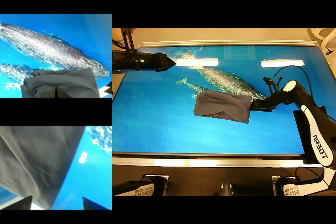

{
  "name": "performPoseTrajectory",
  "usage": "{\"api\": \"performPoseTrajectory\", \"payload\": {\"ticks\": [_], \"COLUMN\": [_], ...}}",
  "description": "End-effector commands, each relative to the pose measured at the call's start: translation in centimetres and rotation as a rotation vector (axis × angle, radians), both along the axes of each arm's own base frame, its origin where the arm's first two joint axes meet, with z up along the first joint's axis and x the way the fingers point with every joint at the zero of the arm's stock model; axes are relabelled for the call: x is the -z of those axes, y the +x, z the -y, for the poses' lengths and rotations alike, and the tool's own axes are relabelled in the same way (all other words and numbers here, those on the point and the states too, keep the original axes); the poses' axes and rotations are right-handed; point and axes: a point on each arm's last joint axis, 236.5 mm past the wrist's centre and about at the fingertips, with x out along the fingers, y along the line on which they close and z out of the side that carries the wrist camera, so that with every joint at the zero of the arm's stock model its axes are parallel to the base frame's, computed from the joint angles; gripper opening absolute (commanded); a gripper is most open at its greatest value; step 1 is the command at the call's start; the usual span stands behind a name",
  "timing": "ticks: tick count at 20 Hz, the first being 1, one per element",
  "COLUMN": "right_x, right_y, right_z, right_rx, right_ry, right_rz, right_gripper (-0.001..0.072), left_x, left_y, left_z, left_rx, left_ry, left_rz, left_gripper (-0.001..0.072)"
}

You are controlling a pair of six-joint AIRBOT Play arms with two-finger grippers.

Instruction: Fold the shirts.

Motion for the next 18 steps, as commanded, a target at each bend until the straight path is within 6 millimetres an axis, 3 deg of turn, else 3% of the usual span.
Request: {"api": "performPoseTrajectory", "payload": {"ticks": [1,5,9,11,13,15,18], "right_x": [0.8,2.4,2.8,2.9,2.7,1.1,-6.4], "right_y": [2.2,2.2,1.8,1.7,2.2,3.2,6.1], "right_z": [-2.7,-4.7,-6.3,-6.9,-7.0,-7.3,-7.3], "right_rx": [0.089,0.098,0.054,0.051,0.081,0.100,0.070], "right_ry": [0.063,0.115,0.123,0.129,0.139,0.204,0.391], "right_rz": [0.066,0.030,0.041,0.039,0.040,0.060,0.196], "right_gripper": [0.0667,0.0667,0.0652,0.0385,0.0030,0.0024,0.0024], "left_x": [0.5,0.5,0.5,0.5,0.6,0.6,0.6], "left_y": [0.0,-0.1,-0.1,-0.1,-0.1,-0.2,-0.2], "left_z": [-0.4,-0.4,-0.4,-0.4,-0.4,-0.4,-0.4], "left_rx": [-0.002,0.000,0.000,0.000,0.000,0.001,0.001], "left_ry": [0.026,0.028,0.027,0.027,0.028,0.028,0.029], "left_rz": [-0.007,-0.010,-0.011,-0.011,-0.012,-0.013,-0.012], "left_gripper": [0.0025,0.0025,0.0024,0.0025,0.0025,0.0025,0.0025]}}
